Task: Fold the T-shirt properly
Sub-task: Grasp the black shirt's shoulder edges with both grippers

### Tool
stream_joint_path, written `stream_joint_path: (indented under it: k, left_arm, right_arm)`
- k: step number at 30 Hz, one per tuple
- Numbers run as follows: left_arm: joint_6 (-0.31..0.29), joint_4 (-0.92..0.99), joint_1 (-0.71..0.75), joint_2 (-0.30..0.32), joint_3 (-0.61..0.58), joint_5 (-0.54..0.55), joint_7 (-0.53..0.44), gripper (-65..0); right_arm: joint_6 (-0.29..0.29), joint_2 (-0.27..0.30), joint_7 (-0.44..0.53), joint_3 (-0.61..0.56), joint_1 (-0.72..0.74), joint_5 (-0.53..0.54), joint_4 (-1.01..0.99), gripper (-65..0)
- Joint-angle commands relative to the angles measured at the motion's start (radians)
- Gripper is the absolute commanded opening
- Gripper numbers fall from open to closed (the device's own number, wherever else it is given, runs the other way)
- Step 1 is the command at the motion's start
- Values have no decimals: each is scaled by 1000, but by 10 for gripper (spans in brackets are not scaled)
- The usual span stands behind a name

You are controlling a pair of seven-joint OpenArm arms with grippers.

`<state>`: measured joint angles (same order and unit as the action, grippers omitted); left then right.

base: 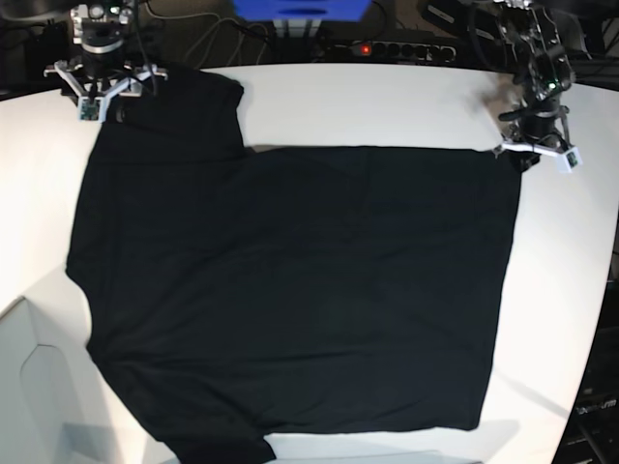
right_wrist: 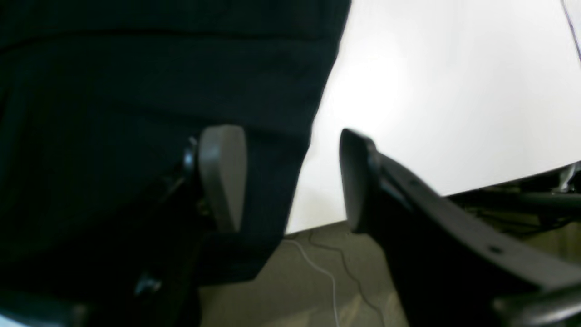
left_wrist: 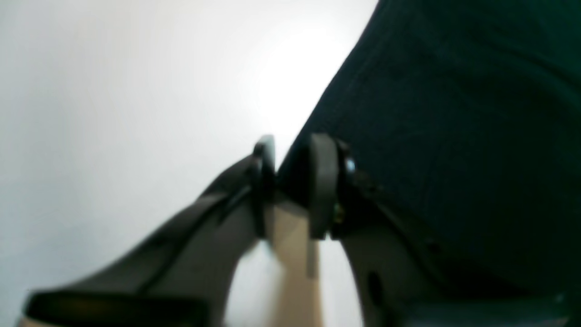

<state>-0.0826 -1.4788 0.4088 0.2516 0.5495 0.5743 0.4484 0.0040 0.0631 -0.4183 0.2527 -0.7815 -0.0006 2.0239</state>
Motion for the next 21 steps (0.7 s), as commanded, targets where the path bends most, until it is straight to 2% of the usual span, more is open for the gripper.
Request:
stream_joint_path:
  k: [1,3,9,15,21]
  left_arm:
    - [-3,-4,5,5,-1,3,42,-568]
    - [-3,-7,5,5,-1,6,43,-648]
    - [-3,-24,11,5,-1,10,43,-649]
    - [-3,-124,57,2,7,10,43,-649]
    - [-3,-168,66,1,8,10,43,-649]
  right_arm:
    - [3,2,22,17,-11,-3,14,-287]
    - [3,2,22,26,-11,-3,13,-256]
    - [3,7,12,32,27,-5,-10,-210]
    - [3,36,12,33,109,-5,-125,-207]
    - [3,37,14,33,147,-5,-183,-207]
